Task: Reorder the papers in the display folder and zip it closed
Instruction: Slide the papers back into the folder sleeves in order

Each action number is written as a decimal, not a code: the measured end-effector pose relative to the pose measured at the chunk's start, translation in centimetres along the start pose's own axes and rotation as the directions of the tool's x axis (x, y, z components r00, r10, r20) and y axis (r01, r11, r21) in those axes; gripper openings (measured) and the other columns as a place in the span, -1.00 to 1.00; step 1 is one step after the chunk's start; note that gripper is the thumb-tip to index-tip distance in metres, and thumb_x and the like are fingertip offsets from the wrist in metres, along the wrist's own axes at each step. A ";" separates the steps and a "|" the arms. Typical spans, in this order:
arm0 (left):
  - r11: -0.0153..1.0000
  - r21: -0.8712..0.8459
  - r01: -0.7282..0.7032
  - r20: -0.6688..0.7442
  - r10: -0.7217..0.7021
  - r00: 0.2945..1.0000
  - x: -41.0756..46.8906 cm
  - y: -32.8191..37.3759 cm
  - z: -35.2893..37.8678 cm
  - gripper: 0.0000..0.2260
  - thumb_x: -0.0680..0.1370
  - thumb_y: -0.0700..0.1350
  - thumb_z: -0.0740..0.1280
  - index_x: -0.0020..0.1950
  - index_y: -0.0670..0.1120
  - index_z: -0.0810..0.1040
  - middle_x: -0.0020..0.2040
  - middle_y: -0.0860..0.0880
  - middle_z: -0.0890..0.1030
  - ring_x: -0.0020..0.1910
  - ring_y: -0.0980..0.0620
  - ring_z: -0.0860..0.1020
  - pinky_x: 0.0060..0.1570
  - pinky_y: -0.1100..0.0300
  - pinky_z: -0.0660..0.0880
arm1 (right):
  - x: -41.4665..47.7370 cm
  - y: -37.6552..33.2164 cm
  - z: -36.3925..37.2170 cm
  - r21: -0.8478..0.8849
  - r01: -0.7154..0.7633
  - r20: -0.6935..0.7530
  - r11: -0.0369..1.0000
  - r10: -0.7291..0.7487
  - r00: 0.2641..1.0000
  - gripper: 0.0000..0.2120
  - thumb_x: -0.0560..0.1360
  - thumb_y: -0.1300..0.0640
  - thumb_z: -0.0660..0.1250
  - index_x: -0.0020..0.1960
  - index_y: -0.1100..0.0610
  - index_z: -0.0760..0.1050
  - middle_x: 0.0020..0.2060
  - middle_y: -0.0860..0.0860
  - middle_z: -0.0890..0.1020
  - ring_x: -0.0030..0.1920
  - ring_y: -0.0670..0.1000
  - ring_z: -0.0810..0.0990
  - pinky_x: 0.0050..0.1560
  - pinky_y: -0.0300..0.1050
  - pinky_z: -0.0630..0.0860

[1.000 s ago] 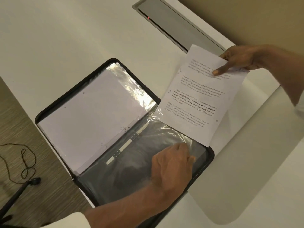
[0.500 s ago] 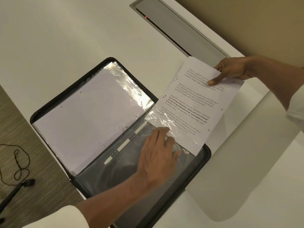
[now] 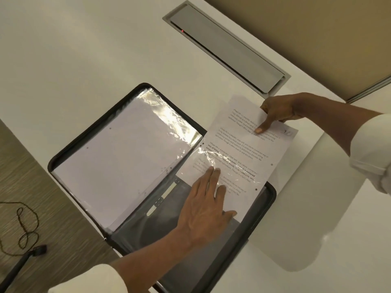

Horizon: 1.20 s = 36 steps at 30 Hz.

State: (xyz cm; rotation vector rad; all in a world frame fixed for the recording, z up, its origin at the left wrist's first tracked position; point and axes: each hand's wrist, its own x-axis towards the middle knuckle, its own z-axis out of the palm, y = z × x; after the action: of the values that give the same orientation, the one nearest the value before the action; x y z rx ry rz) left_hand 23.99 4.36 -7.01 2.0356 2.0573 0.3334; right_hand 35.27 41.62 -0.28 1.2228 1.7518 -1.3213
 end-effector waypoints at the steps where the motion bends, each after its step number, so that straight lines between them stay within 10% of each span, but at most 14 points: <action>1: 1.000 0.007 -0.016 0.005 0.016 1.000 -0.2 -0.2 -0.1 -0.41 0.57 0.35 0.37 0.35 -0.09 0.55 0.60 -0.24 0.37 0.61 -0.22 0.34 0.52 -0.12 0.36 | -0.2 -0.1 0.5 -0.005 -0.003 0.005 1.000 0.003 1.000 -0.63 0.38 0.25 0.64 0.16 0.22 0.69 0.04 0.10 0.77 -0.01 0.14 0.78 -0.02 0.03 0.72; 14: 0.988 0.025 -0.155 0.106 0.151 0.983 -1.4 -2.7 -1.1 -0.41 0.56 0.35 0.39 0.36 -0.07 0.55 0.65 -0.25 0.29 0.65 -0.23 0.25 0.50 -0.09 0.18 | -2.1 -0.5 8.2 0.007 0.036 -0.127 0.999 -0.035 0.991 -0.62 0.36 0.03 0.68 0.12 0.10 0.70 0.02 -0.03 0.78 -0.02 0.00 0.77 0.08 -0.06 0.69; 28: 0.943 -0.022 -0.332 0.111 0.332 0.937 -0.8 -10.0 -3.9 -0.58 0.53 0.19 0.51 0.25 -0.06 0.66 0.53 -0.16 0.51 0.57 -0.22 0.41 0.41 -0.16 0.50 | -1.5 -3.8 11.1 -0.166 -0.038 -0.228 0.985 -0.001 0.974 -0.47 0.29 -0.20 0.68 0.13 0.03 0.62 -0.03 -0.11 0.70 0.02 0.00 0.68 0.00 -0.15 0.56; 36: 0.914 -0.249 -0.319 0.150 0.361 0.920 4.4 -11.1 -7.0 -0.79 0.60 0.05 0.44 0.07 -0.08 0.66 0.14 -0.02 0.62 0.18 -0.04 0.54 0.15 -0.01 0.60 | -1.7 -5.4 13.7 -0.192 -0.022 -0.285 0.981 -0.035 0.958 -0.40 0.30 -0.25 0.66 0.13 0.05 0.52 0.02 -0.06 0.65 0.03 0.00 0.61 -0.05 -0.11 0.49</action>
State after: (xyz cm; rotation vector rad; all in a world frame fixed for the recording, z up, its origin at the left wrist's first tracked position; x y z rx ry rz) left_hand 11.23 8.61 -3.87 2.1854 1.4762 0.3869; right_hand 30.21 27.74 -0.92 1.3488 2.0342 -0.9848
